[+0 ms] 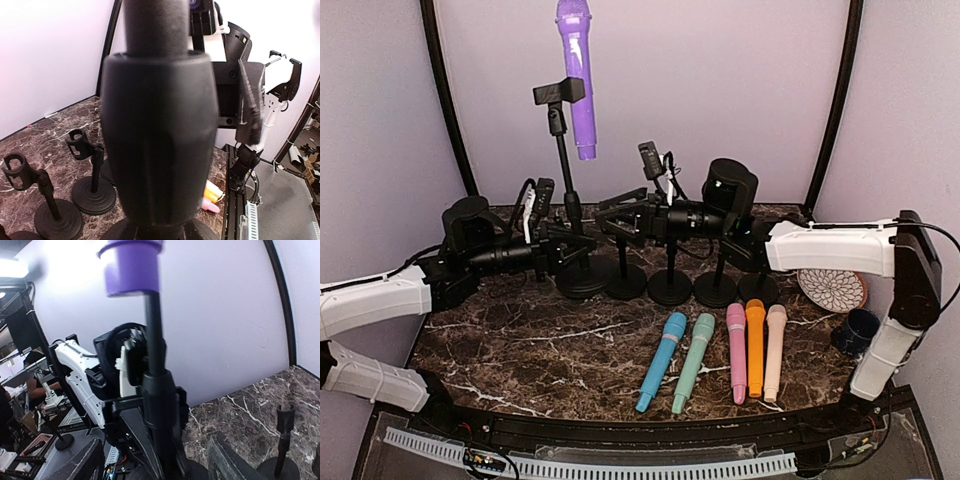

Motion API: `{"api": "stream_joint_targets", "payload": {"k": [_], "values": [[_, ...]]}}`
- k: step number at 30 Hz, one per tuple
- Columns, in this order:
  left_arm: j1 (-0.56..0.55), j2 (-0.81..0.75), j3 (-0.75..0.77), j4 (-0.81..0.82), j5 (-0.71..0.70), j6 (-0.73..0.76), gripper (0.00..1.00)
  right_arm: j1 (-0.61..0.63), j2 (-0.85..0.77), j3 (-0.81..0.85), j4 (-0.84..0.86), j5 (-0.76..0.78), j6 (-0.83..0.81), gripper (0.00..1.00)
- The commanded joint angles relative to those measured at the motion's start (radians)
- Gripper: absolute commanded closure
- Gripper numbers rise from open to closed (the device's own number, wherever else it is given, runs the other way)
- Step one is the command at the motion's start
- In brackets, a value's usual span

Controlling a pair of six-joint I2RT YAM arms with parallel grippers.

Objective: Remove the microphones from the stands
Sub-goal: Unscrew the knob on the stand of the microphone stand.

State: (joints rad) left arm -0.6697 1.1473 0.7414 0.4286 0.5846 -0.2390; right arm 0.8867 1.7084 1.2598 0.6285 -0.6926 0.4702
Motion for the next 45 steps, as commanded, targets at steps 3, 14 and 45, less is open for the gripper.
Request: {"api": "stream_joint_targets", "payload": {"k": [3,14,45], "values": [[0.005,-0.076,-0.016,0.061,-0.193,0.014,1.0,-0.019,-0.035,-0.065,-0.015,0.233,0.049,0.29],[0.004,-0.057,0.007,-0.024,-0.332,0.009,1.0,0.051,-0.015,-0.018,-0.132,0.417,0.028,0.31],[0.004,-0.02,0.013,-0.01,-0.255,-0.01,1.0,0.135,0.193,0.347,-0.351,0.411,-0.196,0.55]]}}
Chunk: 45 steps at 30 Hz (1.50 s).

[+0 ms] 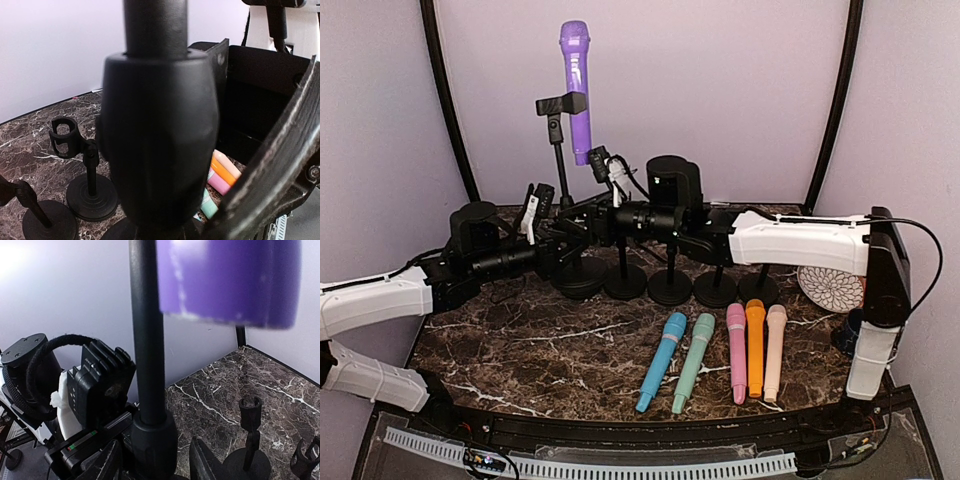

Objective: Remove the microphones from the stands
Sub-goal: Unscrew the knob on the stand of the microphone stand.

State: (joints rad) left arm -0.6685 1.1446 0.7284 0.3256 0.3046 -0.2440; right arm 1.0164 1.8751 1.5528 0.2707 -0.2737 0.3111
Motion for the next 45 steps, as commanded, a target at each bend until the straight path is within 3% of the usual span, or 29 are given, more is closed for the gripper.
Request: {"api": "stream_joint_targets", "payload": {"k": [1,12,17,23,28,33,42,45], "values": [[0.004,-0.016,0.027,0.093,0.027,-0.006,1.0,0.006,0.031,0.06,0.005,-0.008,-0.04,0.58],[0.003,-0.023,0.032,0.091,0.045,0.0,1.0,-0.03,0.004,0.007,0.079,-0.082,-0.001,0.93],[0.003,-0.021,0.032,0.122,0.113,0.003,1.0,-0.075,-0.035,-0.069,0.22,-0.231,0.057,0.97],[0.004,0.005,0.037,0.202,0.315,-0.014,1.0,-0.106,-0.05,-0.118,0.397,-0.498,0.152,0.97],[0.004,0.033,0.044,0.247,0.434,-0.04,1.0,-0.107,-0.061,-0.125,0.452,-0.608,0.192,0.97],[0.004,0.03,0.042,0.25,0.433,-0.038,1.0,-0.107,-0.077,-0.142,0.442,-0.617,0.18,0.95],[0.004,-0.019,0.013,0.245,0.352,-0.003,1.0,-0.118,-0.114,-0.203,0.426,-0.518,0.148,0.62],[0.004,-0.045,0.002,0.244,0.31,0.008,1.0,-0.125,-0.126,-0.232,0.432,-0.49,0.149,0.56]]}}
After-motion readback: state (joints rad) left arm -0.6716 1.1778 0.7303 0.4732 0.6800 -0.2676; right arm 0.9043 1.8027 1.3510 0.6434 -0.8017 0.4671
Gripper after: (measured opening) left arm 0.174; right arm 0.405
